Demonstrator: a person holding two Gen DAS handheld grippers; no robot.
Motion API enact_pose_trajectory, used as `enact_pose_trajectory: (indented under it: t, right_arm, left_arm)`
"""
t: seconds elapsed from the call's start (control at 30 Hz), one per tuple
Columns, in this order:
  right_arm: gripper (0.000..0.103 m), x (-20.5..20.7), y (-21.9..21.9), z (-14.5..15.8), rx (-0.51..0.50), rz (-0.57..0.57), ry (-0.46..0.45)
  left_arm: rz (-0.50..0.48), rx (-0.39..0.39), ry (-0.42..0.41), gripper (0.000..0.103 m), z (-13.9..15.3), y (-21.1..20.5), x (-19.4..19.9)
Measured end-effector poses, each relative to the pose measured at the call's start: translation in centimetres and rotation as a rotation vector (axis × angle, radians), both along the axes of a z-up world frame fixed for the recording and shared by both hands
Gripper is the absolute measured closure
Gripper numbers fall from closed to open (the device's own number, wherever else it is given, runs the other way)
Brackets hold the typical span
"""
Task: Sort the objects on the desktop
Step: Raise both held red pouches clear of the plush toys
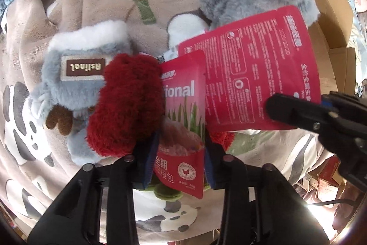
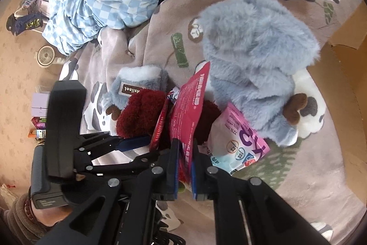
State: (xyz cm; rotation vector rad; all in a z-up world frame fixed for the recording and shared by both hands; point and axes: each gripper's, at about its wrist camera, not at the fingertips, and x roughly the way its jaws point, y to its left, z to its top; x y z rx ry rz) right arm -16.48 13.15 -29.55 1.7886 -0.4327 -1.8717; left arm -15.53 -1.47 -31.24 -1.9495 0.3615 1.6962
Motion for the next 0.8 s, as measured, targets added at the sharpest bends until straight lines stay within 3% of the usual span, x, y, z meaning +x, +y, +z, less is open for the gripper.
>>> enact_pose_trajectory:
  t: [0.2, 0.33, 0.63, 0.8]
  right_arm:
    - [0.090, -0.9, -1.0, -1.5, -0.021, 0.001, -0.022]
    - [0.092, -1.5, -1.4, -1.9, -0.024, -0.012, 0.000]
    - [0.094, -1.1, -1.0, 0.3, -0.041, -0.068, 0.064]
    - [0.095, -0.4, -0.5, 1.3, -0.047, -0.086, 0.075]
  left_arm:
    - [0.068, -0.007, 0.007, 0.071, -0.6, -1.4, -1.0]
    - [0.174, 0.005, -0.012, 0.087, -1.5, -2.9, -1.7]
    - [0.252, 0.046, 0.021, 0.094, 1.7, -5.3, -1.8]
    - [0.291, 0.057, 0.036, 0.094, 4.3, -2.6, -1.2]
